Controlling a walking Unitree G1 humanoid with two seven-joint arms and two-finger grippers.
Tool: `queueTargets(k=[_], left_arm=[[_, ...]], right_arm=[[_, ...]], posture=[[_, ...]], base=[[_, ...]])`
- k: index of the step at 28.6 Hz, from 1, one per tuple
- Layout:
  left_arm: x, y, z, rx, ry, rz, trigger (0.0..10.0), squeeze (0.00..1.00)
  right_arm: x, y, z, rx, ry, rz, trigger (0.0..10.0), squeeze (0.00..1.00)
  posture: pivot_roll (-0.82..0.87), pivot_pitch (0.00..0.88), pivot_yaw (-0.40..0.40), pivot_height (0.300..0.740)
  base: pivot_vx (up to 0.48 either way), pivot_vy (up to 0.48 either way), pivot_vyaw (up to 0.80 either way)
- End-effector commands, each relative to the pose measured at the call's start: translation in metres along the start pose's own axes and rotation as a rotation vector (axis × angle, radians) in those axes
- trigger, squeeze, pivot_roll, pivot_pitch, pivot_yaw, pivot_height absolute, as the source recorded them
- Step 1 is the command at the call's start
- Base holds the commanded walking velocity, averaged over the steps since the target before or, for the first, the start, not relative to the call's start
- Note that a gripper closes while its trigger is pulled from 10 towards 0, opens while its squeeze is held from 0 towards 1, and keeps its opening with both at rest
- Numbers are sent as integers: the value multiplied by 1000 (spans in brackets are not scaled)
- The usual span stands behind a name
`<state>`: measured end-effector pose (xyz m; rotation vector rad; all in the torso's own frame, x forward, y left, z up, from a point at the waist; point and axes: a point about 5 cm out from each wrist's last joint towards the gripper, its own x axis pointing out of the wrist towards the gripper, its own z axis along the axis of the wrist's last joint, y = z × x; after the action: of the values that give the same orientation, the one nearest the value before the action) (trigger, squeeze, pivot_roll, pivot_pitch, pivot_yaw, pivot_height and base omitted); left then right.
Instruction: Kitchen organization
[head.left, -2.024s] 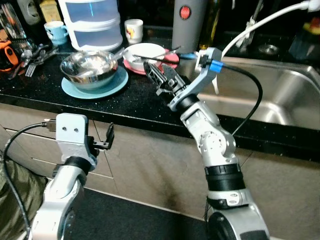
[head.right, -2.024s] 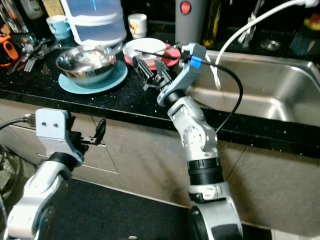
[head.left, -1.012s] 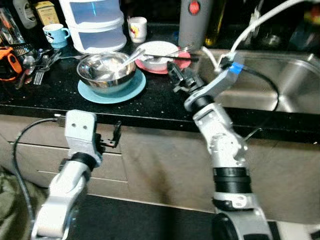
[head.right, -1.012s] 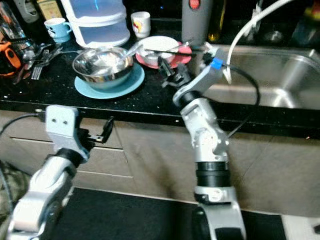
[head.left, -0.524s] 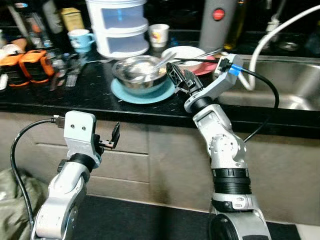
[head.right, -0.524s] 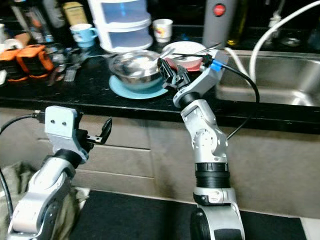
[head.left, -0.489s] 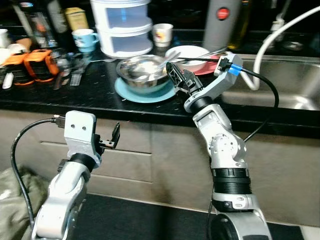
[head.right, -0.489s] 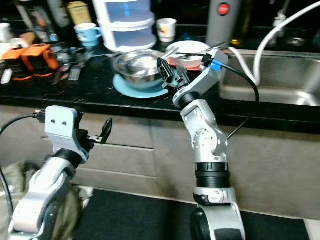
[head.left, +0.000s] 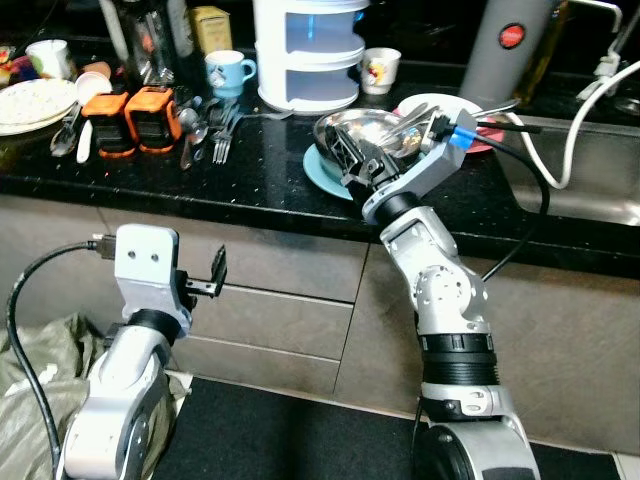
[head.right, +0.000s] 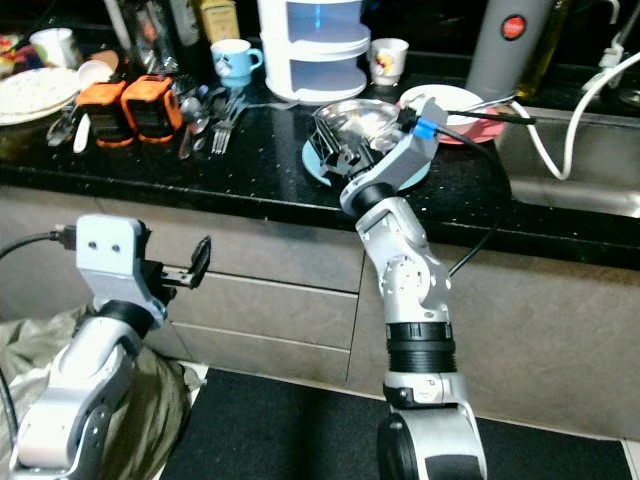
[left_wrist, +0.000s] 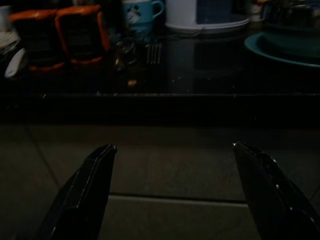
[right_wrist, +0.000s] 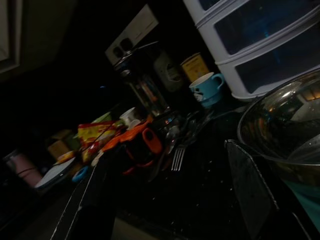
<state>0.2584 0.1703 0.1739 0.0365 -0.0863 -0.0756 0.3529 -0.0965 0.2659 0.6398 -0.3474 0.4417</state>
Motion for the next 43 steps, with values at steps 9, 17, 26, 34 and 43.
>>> queueTargets(k=[9,17,26,34,43], left_arm=[[0,3,-9,-35,33,53,10000,0],[-2,3,-12,-35,37,57,10000,0],[-2,-4,-12,-31,28,-10,10000,0],[-8,-8,-16,-35,39,-59,10000,0],[-17,-2,-18,-34,47,-74,10000,0]], right_arm=[[1,-3,0,-21,21,2,10000,0],[1,-8,2,-57,22,-7,10000,0],[2,-9,5,-62,21,-3,10000,0],[3,-7,3,-56,32,16,10000,0],[6,-11,10,-35,7,-1,10000,0]], posture=[[96,0,7,740],[103,0,5,740],[101,0,12,740],[103,0,12,740],[107,0,13,740]], base=[[0,0,0],[0,0,0],[0,0,0],[283,0,0],[363,0,0]])
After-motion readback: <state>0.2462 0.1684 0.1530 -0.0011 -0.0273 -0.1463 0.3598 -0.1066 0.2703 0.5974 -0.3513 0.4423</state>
